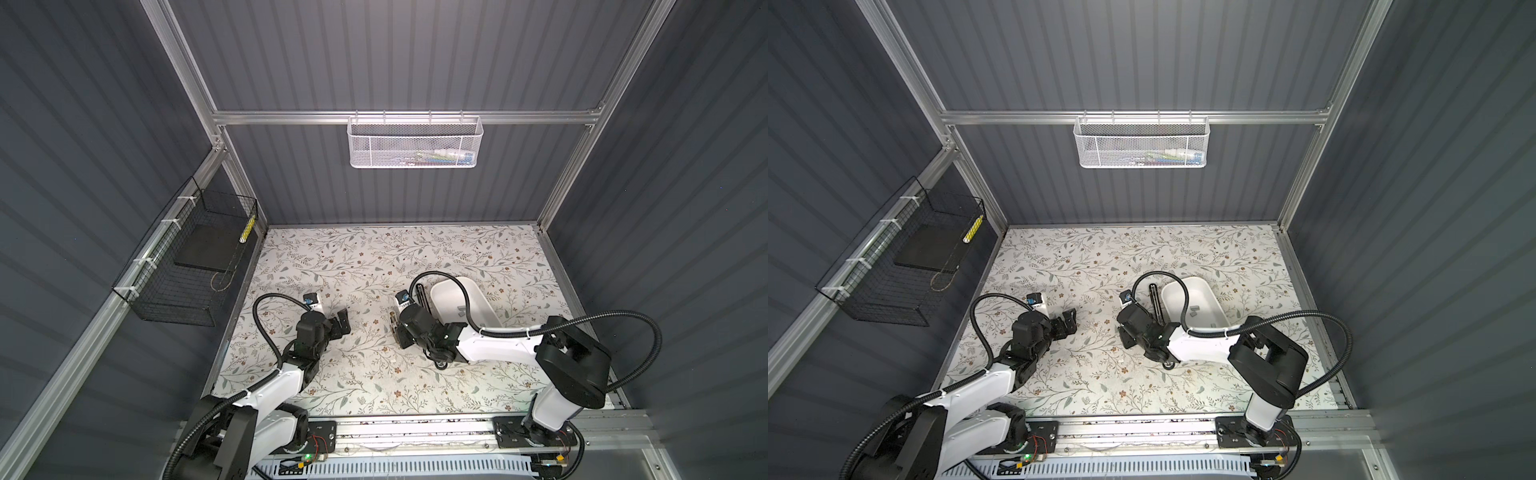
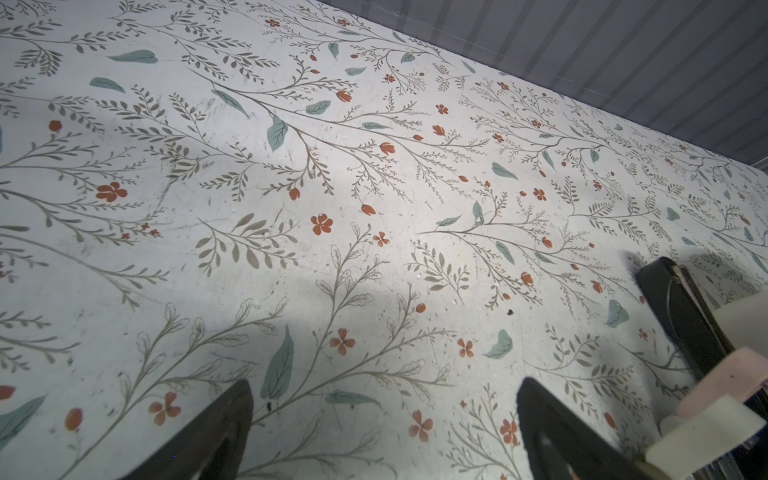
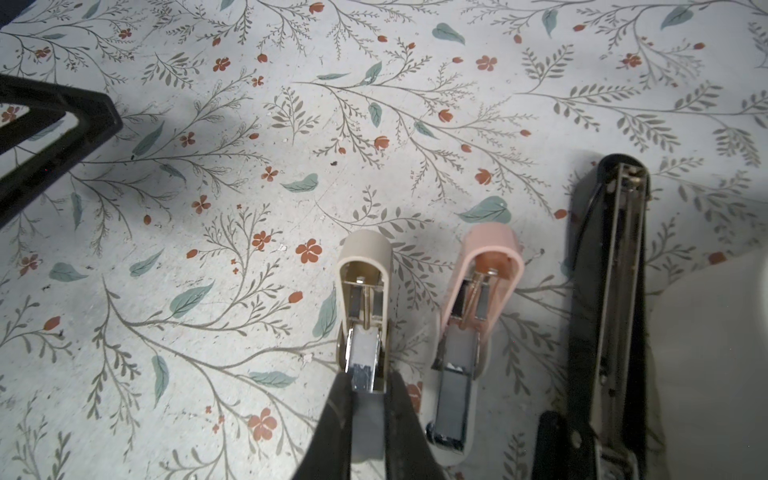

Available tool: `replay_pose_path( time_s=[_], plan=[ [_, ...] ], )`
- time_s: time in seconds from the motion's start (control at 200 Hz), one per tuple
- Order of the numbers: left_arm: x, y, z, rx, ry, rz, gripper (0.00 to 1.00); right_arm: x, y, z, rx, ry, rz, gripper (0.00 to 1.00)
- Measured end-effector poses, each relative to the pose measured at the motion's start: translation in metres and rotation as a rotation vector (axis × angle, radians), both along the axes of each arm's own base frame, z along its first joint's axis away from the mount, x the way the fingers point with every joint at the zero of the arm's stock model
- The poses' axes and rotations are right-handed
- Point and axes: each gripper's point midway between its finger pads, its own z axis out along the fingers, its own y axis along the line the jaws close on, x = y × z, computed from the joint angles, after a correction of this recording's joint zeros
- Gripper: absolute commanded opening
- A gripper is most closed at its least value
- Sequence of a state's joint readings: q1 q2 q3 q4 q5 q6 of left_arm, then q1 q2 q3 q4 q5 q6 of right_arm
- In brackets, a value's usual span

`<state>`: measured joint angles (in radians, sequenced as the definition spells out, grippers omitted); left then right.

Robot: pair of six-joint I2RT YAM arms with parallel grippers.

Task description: Load the staples into the stapler

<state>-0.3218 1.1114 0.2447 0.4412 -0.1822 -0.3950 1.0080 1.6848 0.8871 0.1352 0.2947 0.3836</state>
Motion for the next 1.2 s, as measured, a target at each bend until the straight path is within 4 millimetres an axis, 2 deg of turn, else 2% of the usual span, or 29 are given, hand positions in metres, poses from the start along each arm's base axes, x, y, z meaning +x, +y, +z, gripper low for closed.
replay_pose_path(
  time_s=[0.225,0.66,0.815,0.935,1.091,1.201],
  plan=[
    [0.001,0.000,0.002,-0.002,-0.010,-0.001,0.99,0.000,0.003,-0.011,-0.009,0.014,0.006,0.00],
    [0.001,-0.001,0.002,-0.003,-0.009,-0.005,0.99,0.002,0.011,-0.017,-0.001,0.030,0.012,0.00],
    [0.001,-0.019,0.006,-0.033,-0.035,-0.106,0.99,0.002,0.011,-0.017,0.000,0.033,0.009,0.00],
    [-0.007,-0.035,0.011,-0.066,-0.081,-0.213,0.99,0.002,0.011,-0.018,0.001,0.037,0.005,0.00],
    [-0.019,-0.044,0.022,-0.094,-0.147,-0.288,0.99,0.002,0.011,-0.020,0.003,0.043,0.001,0.00],
    [-0.020,-0.047,0.028,-0.103,-0.174,-0.308,0.99,0.001,0.010,-0.024,-0.004,0.051,-0.002,0.00]
  ],
)
